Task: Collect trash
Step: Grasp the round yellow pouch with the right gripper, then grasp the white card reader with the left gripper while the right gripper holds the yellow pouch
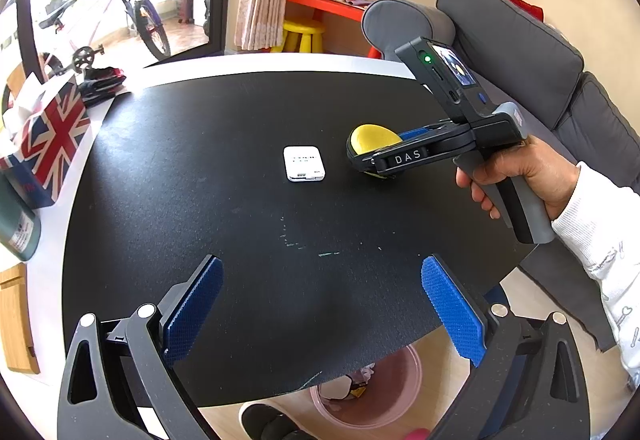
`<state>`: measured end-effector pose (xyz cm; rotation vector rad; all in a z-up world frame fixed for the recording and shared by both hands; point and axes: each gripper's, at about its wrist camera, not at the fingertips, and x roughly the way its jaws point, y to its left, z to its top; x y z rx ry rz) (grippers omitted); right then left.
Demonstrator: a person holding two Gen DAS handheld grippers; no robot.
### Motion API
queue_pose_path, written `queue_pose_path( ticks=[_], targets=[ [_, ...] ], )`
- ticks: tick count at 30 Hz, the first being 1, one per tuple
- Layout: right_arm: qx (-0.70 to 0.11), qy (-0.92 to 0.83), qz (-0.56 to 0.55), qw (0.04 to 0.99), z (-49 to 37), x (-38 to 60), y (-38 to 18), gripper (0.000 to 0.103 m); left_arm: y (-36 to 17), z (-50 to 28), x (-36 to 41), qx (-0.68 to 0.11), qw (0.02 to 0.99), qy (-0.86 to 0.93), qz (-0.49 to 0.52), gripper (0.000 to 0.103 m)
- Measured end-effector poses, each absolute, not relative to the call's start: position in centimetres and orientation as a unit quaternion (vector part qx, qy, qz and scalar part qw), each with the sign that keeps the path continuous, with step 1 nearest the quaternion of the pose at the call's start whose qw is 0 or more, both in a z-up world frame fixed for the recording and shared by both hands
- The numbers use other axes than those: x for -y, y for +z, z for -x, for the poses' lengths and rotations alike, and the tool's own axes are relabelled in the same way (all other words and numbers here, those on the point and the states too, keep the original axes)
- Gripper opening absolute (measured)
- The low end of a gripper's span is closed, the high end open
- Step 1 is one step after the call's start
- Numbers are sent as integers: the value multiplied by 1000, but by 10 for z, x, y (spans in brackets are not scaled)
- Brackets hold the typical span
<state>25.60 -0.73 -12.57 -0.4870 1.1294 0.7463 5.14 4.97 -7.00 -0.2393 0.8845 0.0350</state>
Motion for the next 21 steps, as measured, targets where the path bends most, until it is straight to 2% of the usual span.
queue_pose_path(
  ticks=[21],
  targets=[
    [-498,322,189,783,-249,51,-91,81,-81,-124,-58,-448,888,25,105,95]
  ],
)
